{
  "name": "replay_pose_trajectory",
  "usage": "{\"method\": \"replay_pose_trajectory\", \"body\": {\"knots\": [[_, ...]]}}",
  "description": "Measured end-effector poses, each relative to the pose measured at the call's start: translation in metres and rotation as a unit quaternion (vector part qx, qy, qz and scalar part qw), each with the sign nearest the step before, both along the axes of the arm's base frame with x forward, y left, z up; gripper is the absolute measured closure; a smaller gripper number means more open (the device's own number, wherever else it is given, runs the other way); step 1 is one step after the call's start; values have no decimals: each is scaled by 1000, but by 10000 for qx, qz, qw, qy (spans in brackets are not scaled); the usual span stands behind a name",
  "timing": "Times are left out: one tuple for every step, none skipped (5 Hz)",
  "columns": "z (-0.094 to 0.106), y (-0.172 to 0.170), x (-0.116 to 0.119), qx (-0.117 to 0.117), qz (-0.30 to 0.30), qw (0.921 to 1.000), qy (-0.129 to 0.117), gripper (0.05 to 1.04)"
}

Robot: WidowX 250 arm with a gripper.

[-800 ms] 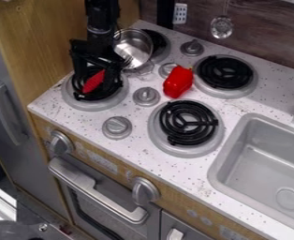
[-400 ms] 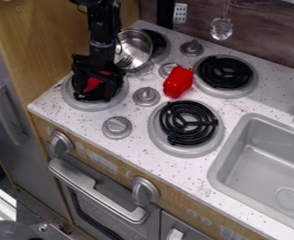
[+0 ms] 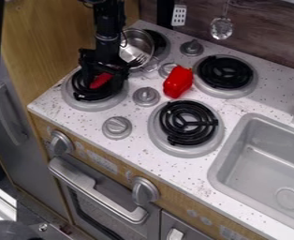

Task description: Move the red spatula to the right burner

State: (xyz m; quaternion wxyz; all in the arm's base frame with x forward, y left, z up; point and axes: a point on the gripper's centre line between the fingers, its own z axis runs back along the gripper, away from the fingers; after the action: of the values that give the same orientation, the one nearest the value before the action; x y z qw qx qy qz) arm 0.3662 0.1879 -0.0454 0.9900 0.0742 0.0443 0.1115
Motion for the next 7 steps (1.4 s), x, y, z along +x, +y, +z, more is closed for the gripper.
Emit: {"method": "replay_pose_trajectory", "body": {"knots": [[1, 2, 5, 19, -20, 10000, -63, 86], [3, 3, 10, 18, -22, 9999, -167, 85], [10, 4, 22, -27, -59, 9992, -384, 86], [5, 2, 25, -65, -116, 9992, -383, 86], [6, 4, 32, 39, -180, 9991, -385, 85], [1, 3, 35, 40, -188, 9993, -322, 114], [-1, -2, 38, 99, -220, 9990, -376, 375]]}}
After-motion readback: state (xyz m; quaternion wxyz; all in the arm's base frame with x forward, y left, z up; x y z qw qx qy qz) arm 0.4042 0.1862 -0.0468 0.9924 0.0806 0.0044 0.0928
